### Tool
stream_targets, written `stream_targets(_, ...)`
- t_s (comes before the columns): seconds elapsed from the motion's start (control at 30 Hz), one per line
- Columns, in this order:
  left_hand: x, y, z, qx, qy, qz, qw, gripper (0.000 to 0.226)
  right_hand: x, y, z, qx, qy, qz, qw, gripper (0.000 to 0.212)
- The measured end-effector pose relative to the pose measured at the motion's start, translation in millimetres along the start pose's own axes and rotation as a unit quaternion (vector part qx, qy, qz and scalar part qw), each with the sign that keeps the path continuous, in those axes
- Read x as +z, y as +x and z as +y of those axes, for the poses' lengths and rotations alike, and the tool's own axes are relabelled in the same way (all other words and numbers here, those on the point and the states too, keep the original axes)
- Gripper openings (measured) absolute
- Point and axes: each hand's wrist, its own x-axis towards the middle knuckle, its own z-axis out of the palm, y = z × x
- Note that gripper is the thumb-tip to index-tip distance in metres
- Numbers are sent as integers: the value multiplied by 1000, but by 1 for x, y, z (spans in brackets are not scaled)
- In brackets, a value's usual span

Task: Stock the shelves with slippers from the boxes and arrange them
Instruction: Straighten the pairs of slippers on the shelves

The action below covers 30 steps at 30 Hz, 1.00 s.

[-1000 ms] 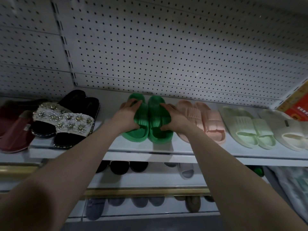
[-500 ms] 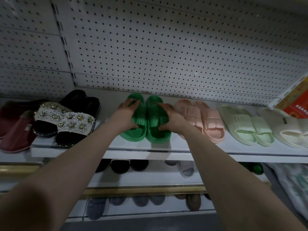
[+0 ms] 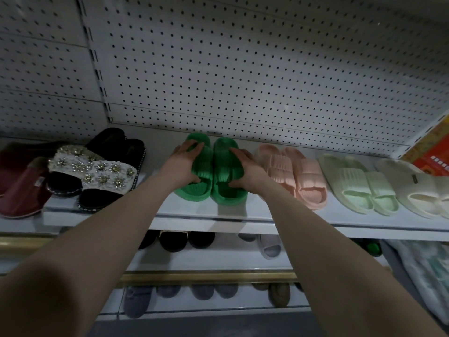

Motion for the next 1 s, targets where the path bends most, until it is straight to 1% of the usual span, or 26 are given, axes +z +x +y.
stream_targets(0.3,-5,-3,8,-8,2,-23,1000,106,-3,-4,-6,1,-16,-14,1000,104)
stream_targets(0.4,-7,-5,11,-20,16,-37,999,107,-3,-7,-7,-3,9,-28,1000,101)
stream_targets(0.43,-8,-5,12,-26,15,-41,999,106,-3,-7,-8,-12,19,-22,999,99)
stream_targets(0.5,-9,-7,12,-32,9,-33,999,99,-3,-4,-14,-32,34,4,999,89)
stream_targets(0.6,-16,-13,9,-16,22,5,1000,85,0,3,-30,-58,6,68,996,77)
stream_targets(0.7,-30,-20,-3,-10,49,29,998,78,8,7,-52,-89,5,121,989,68)
stream_targets(0.77,-43,-25,-16,5,70,47,996,75,16,9,-67,-98,9,130,987,64)
stream_targets(0.87,-65,-37,-38,-4,75,52,996,70,29,10,-92,-109,-8,135,985,64)
stream_targets(1.0,-93,-57,-72,-9,88,49,995,66,47,3,-129,-98,2,107,989,67)
